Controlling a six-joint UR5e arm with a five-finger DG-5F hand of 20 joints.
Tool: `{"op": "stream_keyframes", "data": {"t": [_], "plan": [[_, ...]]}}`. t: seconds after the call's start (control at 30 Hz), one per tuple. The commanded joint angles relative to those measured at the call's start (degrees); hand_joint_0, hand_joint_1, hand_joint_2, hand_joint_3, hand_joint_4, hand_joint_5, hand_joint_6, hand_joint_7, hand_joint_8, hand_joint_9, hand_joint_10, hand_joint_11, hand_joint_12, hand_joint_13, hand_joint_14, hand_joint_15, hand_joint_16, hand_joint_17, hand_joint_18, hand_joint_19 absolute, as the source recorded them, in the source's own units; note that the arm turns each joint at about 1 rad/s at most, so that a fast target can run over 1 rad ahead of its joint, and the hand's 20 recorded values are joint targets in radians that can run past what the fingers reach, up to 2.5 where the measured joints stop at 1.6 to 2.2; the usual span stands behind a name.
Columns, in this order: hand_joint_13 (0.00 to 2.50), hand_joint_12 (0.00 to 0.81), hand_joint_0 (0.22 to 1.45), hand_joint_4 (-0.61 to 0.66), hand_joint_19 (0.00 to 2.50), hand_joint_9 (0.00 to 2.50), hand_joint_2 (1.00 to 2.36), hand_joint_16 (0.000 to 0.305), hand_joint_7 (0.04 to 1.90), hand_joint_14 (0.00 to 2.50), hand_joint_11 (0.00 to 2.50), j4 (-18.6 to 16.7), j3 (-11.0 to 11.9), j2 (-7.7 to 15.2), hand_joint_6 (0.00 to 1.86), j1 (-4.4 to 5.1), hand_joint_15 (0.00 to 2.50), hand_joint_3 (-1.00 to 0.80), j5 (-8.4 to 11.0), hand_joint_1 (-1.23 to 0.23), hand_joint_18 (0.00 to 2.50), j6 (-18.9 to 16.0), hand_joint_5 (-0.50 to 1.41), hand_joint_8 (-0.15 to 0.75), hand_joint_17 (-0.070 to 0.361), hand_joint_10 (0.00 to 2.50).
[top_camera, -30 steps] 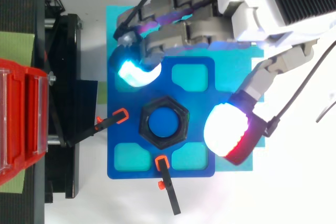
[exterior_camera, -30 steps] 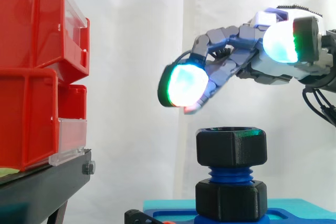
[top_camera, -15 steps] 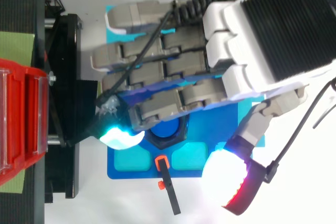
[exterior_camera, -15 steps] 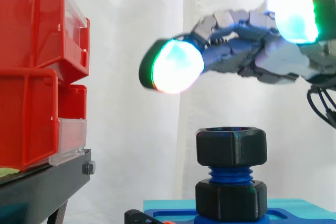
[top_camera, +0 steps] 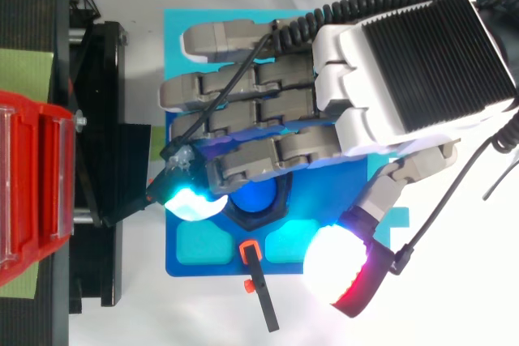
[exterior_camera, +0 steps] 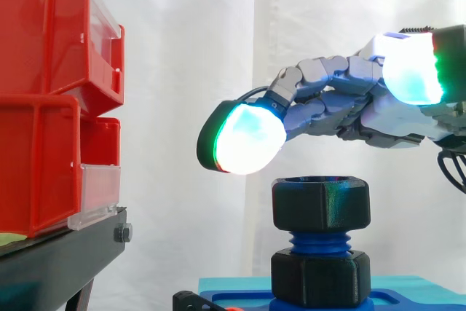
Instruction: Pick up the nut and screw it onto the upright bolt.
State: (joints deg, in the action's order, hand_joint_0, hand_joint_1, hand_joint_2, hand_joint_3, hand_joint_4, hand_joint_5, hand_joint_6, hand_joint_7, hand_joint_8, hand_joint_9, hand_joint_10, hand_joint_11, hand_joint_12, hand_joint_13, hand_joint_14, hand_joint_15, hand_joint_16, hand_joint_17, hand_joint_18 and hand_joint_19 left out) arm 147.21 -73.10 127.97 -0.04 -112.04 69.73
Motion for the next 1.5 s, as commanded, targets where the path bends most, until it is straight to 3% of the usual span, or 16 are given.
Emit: {"op": "stream_keyframes", "data": {"t": [0.0,0.33,0.5,0.67,0.8,1.17,1.47], "plan": [[0.22,0.355,0.46,0.16,0.0,0.33,1.0,0.045,0.64,0.0,0.0,-0.26,-0.02,0.0,0.5,-0.22,0.0,-0.5,-0.02,-0.09,0.0,-0.04,-0.21,0.242,0.102,0.0],[0.22,0.355,0.46,0.18,0.0,0.33,1.0,0.046,0.72,0.0,0.0,-0.08,-0.02,0.0,0.5,-0.4,0.0,-0.5,0.25,-0.1,0.0,0.49,-0.2,0.246,0.103,0.0],[0.23,0.355,0.46,0.19,0.0,0.36,1.0,0.045,0.74,0.0,0.0,-0.96,-1.52,0.0,0.5,-0.4,0.0,-0.5,0.25,-0.09,0.0,0.49,-0.19,0.256,0.102,0.0],[0.24,0.353,0.46,0.2,0.0,0.37,1.0,0.045,0.78,0.0,0.0,-1.49,-1.6,0.0,0.5,-0.4,0.0,-0.5,0.25,-0.09,0.0,0.4,-0.18,0.261,0.101,0.0],[0.27,0.33,0.47,0.23,0.0,0.4,1.0,0.037,0.79,0.0,0.0,-1.49,-1.6,0.09,0.5,-0.66,0.0,-0.5,0.25,-0.1,0.0,0.4,-0.17,0.269,0.083,0.0],[0.32,0.263,0.48,0.3,0.0,0.48,1.0,0.025,1.03,0.0,0.0,-1.31,-1.6,0.0,0.5,-0.93,0.0,-0.5,0.25,-0.12,0.0,0.49,-0.13,0.293,0.057,0.0],[0.36,0.252,0.49,0.27,0.0,0.54,1.0,0.023,1.27,0.0,0.0,-1.49,-1.6,0.0,0.5,-1.37,0.0,-0.5,0.07,-0.14,0.05,0.49,-0.1,0.296,0.052,0.0]]}}
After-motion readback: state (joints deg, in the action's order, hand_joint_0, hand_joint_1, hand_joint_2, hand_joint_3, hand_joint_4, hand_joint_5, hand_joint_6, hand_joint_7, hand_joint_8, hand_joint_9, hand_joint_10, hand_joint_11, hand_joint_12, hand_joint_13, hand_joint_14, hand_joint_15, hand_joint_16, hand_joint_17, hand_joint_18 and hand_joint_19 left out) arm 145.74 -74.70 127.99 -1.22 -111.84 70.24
